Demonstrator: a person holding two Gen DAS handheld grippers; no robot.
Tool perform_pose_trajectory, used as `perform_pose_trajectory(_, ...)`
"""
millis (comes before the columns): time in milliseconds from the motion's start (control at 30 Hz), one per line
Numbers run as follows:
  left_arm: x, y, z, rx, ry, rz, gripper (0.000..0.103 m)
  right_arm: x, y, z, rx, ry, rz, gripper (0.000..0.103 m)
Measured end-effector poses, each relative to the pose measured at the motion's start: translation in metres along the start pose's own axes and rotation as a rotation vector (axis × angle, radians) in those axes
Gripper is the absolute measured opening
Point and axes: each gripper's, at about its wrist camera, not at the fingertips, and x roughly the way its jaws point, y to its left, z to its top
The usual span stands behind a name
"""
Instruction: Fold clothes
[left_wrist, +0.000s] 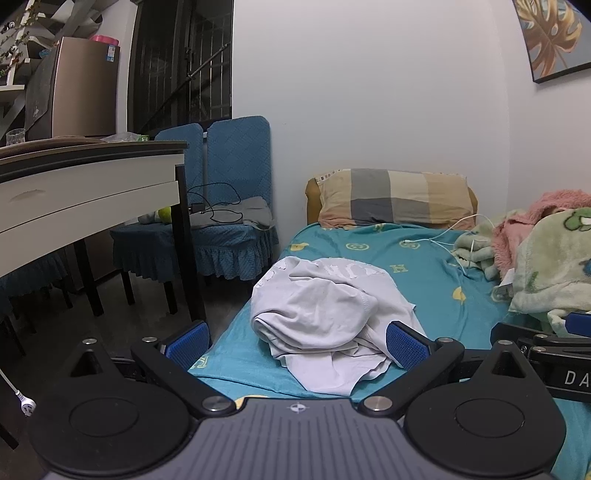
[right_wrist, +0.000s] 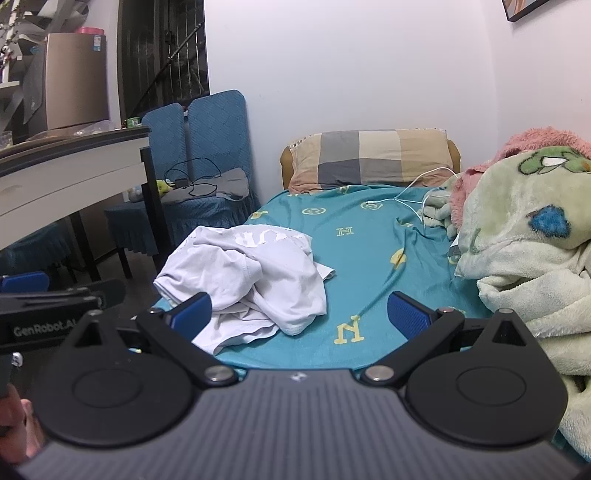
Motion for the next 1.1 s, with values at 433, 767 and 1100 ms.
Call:
perform_pose_trajectory(433, -0.0009, 0.0010, 0.0019, 0.005, -0.001, 0.009, 0.103, -0.0029, 0.0010, 0.0003, -0.007, 0.004, 0.001, 0.103)
perform_pose_trajectory(767, -0.0008, -0.0011, 0.0012, 0.026, -0.005, 0.012, 0.103, -0.0007, 0.0023, -0.0013, -0.010, 0.006, 0.001, 0.103)
perform_pose_trajectory(1100, 0.0022, 0.0018, 0.0004, 0.016, 0.008, 0.011, 0.103, -0.0008, 0.0039, 0.0007, -0.010, 0.012, 0.003, 0.103)
